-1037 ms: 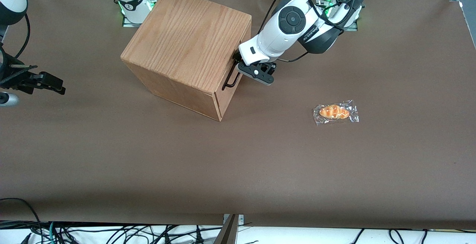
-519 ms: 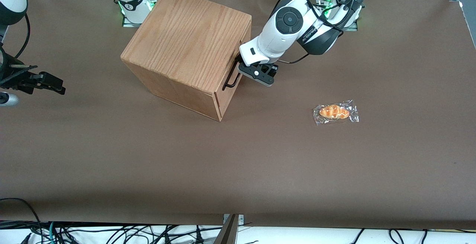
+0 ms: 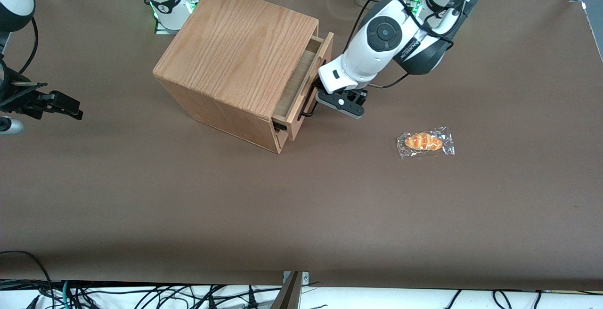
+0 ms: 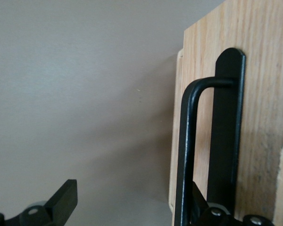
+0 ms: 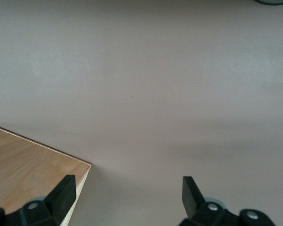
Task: Open top drawer with left arm
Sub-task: 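Pull the handle outward with the left gripper, sliding the drawer open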
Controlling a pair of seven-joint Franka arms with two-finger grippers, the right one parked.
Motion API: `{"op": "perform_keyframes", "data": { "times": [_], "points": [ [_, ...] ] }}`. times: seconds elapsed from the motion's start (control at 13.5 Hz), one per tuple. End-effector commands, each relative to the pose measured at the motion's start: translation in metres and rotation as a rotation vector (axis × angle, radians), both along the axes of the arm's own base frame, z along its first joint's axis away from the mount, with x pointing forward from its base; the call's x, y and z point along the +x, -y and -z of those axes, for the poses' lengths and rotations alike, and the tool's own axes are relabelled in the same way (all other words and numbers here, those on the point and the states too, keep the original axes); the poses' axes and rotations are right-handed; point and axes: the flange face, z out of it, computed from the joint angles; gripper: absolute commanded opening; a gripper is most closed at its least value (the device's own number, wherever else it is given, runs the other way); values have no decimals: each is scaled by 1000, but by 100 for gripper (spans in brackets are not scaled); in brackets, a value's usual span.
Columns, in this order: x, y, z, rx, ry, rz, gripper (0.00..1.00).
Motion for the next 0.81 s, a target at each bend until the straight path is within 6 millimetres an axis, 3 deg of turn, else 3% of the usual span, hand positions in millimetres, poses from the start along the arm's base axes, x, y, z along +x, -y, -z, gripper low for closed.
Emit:
{"op": "perform_keyframes", "data": {
  "times": [0.0,0.74],
  "points": [
    [1,-23,2,44,27,38,100],
    [20,-68,10,74,17,53,100]
  ]
}}
